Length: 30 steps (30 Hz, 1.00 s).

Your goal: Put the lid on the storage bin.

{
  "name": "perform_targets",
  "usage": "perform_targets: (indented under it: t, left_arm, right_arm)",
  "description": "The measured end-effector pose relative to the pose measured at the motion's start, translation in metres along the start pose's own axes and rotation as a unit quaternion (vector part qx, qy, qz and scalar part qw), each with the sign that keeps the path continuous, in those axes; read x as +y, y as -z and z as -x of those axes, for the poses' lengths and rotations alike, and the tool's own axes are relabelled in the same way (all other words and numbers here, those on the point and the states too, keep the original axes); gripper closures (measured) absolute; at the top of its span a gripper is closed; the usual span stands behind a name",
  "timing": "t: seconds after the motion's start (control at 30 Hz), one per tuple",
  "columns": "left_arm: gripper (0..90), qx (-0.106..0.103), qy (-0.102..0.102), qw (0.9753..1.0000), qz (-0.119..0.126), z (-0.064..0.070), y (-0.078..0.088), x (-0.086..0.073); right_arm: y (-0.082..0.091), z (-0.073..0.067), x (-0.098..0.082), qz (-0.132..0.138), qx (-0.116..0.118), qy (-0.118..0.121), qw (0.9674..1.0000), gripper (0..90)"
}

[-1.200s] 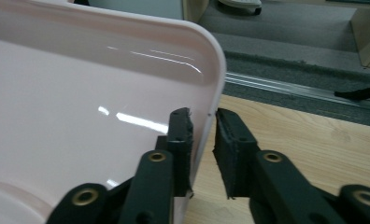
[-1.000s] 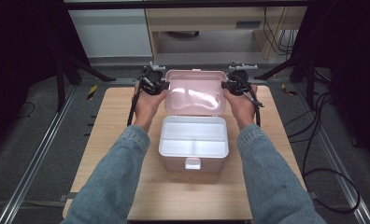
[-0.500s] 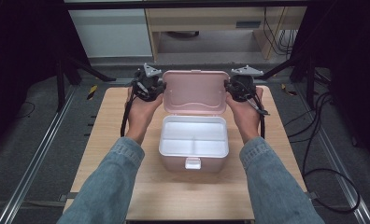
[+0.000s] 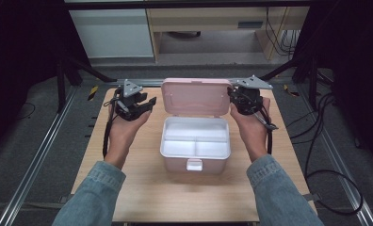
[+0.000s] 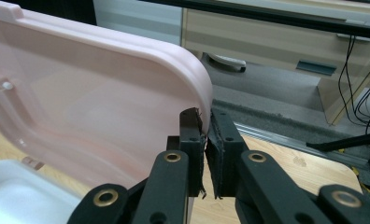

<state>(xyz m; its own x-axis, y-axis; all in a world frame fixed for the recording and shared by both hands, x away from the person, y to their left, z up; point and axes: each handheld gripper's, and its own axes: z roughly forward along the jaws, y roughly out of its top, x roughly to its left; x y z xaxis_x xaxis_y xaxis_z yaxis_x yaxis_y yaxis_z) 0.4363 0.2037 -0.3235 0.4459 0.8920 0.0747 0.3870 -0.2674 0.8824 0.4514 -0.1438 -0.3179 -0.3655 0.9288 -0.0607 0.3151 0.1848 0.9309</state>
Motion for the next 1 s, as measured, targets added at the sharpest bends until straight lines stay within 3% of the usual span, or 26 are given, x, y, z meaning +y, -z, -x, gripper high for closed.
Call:
perform_targets:
  t: [0.17, 0.37, 0.47, 0.53, 0.63, 0.67, 0.77, 0.87, 1.0]
  left_arm:
    - [55.9, 0.006, 0.01, 0.9999, -0.006, -0.011, 0.003, -0.012]
    - [52.7, 0.007, 0.013, 0.9998, -0.013, -0.014, 0.002, -0.022]
    - [51.3, 0.006, 0.016, 0.9998, -0.015, -0.015, 0.003, -0.029]
    - [50.7, 0.003, 0.022, 0.9997, -0.01, -0.016, 0.006, -0.037]
    - [50.3, 0.001, 0.026, 0.9996, -0.012, -0.016, 0.007, -0.044]
    - [49.6, 0.002, 0.028, 0.9995, -0.013, -0.017, 0.008, -0.051]
    - [48.6, 0.0, 0.031, 0.9995, -0.011, -0.017, 0.008, -0.059]
    - [47.1, -0.003, 0.046, 0.9988, -0.018, -0.021, 0.009, -0.075]
    - [45.0, 0.004, 0.048, 0.9984, -0.027, -0.026, 0.011, -0.09]
  right_arm:
    - [0.015, -0.006, -0.008, 0.009, 0.003, 0.005, 0.9999, 84.3]
    - [0.031, -0.01, -0.018, 0.014, 0.017, 0.004, 0.9997, 82.3]
    - [0.039, -0.011, -0.025, 0.02, 0.034, -0.002, 0.9992, 79.3]
    - [0.048, -0.01, -0.034, 0.023, 0.057, -0.009, 0.9981, 76.6]
    - [0.053, -0.009, -0.04, 0.022, 0.069, -0.015, 0.9973, 73.9]
    - [0.057, -0.007, -0.048, 0.023, 0.085, -0.026, 0.9957, 72.2]
    - [0.061, -0.006, -0.054, 0.024, 0.095, -0.032, 0.9947, 70.2]
    - [0.067, -0.006, -0.071, 0.018, 0.122, -0.045, 0.9914, 67.6]
    - [0.068, -0.006, -0.081, 0.007, 0.129, -0.042, 0.9908, 65.9]
